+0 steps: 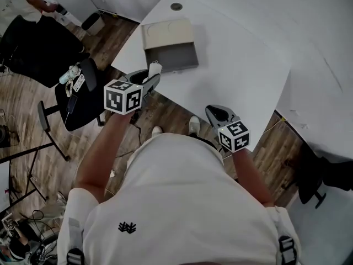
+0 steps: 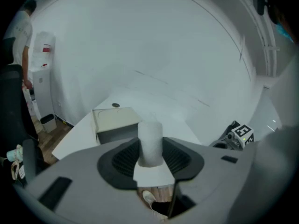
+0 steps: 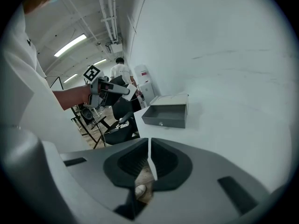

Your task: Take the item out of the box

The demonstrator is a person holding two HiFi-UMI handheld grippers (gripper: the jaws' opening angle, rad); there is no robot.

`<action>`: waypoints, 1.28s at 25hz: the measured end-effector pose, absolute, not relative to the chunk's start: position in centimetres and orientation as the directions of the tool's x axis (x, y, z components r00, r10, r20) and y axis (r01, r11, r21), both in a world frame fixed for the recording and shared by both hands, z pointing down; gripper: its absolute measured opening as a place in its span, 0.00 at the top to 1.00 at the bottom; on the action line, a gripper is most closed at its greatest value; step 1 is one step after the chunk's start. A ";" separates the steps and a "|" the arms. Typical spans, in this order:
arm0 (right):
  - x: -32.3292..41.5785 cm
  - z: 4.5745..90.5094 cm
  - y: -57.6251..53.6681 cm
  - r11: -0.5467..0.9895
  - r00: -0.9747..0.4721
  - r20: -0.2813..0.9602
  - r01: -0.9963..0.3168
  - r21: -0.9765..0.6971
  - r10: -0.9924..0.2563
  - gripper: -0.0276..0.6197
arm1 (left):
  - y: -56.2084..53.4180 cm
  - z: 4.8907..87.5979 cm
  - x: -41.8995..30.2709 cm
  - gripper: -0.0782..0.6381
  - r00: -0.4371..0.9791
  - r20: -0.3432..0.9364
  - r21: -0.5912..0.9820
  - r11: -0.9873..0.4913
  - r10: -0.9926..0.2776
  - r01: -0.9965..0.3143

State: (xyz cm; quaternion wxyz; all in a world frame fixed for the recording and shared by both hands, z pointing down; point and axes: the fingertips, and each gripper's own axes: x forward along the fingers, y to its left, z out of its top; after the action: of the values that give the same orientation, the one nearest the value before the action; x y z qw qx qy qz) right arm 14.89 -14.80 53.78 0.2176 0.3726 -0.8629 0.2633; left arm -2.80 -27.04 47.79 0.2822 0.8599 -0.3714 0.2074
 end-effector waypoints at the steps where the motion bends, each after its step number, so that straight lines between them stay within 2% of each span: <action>1: 14.5 53.7 -14.8 0.583 -0.625 0.572 -0.759 -0.289 -0.531 0.93 | -26.5 47.3 -3.1 0.66 0.647 0.556 0.332 -0.575 -0.522 -0.748; 11: 10.6 53.1 -13.3 0.573 -0.603 0.580 -0.775 -0.265 -0.548 0.95 | -21.7 42.4 -6.4 0.66 0.715 0.472 0.277 -0.684 -0.515 -0.675; 18: 9.1 53.2 -12.0 0.551 -0.578 0.580 -0.797 -0.247 -0.575 0.95 | -18.1 40.1 -7.1 0.66 0.772 0.405 0.302 -0.726 -0.489 -0.618; 32: 7.4 53.0 -9.1 0.510 -0.530 0.583 -0.832 -0.217 -0.617 0.95 | -13.0 40.0 -8.5 0.66 0.814 0.384 0.313 -0.768 -0.436 -0.559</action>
State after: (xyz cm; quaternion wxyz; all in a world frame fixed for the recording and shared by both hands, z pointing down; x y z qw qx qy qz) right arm 7.45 -9.09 52.97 0.2219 0.4313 -0.8400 0.2433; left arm -8.50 -12.99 40.03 0.2105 0.9288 -0.2677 0.1462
